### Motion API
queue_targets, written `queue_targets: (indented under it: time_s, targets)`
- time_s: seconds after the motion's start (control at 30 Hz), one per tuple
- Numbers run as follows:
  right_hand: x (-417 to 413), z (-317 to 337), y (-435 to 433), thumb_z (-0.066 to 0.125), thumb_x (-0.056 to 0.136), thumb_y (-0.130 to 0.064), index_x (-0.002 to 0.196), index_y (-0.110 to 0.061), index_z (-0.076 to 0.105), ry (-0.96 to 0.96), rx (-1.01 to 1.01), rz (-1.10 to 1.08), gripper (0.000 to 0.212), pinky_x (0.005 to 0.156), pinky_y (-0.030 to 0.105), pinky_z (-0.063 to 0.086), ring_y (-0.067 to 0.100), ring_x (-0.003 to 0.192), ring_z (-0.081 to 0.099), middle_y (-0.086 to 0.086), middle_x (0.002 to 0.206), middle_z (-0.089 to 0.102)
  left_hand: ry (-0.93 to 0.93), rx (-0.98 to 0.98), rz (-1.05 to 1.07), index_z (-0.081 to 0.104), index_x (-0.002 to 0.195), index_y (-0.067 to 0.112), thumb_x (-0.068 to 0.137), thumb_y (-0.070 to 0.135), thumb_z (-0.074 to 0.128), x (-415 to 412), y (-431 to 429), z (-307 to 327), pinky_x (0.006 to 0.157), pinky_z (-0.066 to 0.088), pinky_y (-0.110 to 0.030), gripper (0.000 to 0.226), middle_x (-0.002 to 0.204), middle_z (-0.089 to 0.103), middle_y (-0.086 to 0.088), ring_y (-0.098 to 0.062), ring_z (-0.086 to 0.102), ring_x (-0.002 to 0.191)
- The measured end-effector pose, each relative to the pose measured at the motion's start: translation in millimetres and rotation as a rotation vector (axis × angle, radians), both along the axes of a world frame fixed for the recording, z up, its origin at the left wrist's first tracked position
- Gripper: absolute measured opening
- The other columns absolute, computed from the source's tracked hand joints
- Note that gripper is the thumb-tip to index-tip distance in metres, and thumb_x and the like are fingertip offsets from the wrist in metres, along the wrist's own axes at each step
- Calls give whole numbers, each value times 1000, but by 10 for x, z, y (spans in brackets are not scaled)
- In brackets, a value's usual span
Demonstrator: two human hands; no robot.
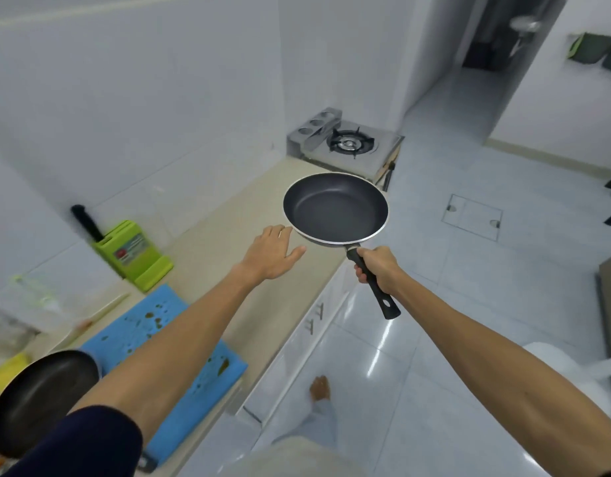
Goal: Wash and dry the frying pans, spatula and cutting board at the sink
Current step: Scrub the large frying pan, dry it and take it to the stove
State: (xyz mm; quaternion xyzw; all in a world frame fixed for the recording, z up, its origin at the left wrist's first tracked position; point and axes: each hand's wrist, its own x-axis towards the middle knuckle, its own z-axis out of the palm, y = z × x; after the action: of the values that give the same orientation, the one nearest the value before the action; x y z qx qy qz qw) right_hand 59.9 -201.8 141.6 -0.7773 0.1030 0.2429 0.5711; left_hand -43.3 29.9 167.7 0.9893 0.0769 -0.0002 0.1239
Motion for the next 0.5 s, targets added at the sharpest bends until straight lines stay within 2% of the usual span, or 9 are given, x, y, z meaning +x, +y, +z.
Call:
queue_targets:
  time_s: [0.23, 0.4, 0.5]
  targets:
    - [1453, 48, -155, 81, 82, -20, 73, -3, 59, -117, -173, 91, 29, 47, 28, 48, 20, 43, 51, 13, 60, 60, 20, -12, -20, 39, 146, 6, 101, 53, 39, 1684, 10, -101, 110, 32, -45, 65, 150, 42, -13, -32, 34, 139]
    - [2385, 1, -291, 75, 82, -20, 88, 9, 65, -175, -268, 145, 31, 49, 29, 53, 20, 45, 57, 13, 65, 63, 44, 5, -27, 38, 147, 6, 101, 54, 37, 2620, 4, -126, 112, 33, -46, 66, 151, 41, -13, -32, 34, 139]
    - [2950, -35, -337, 72, 85, -21, 91, 7, 64, -192, -300, 185, 31, 45, 27, 54, 19, 45, 59, 13, 71, 64, 65, 13, -12, 38, 147, 6, 101, 54, 38, 3136, 15, -186, 111, 33, -47, 67, 151, 41, -14, -33, 35, 139]
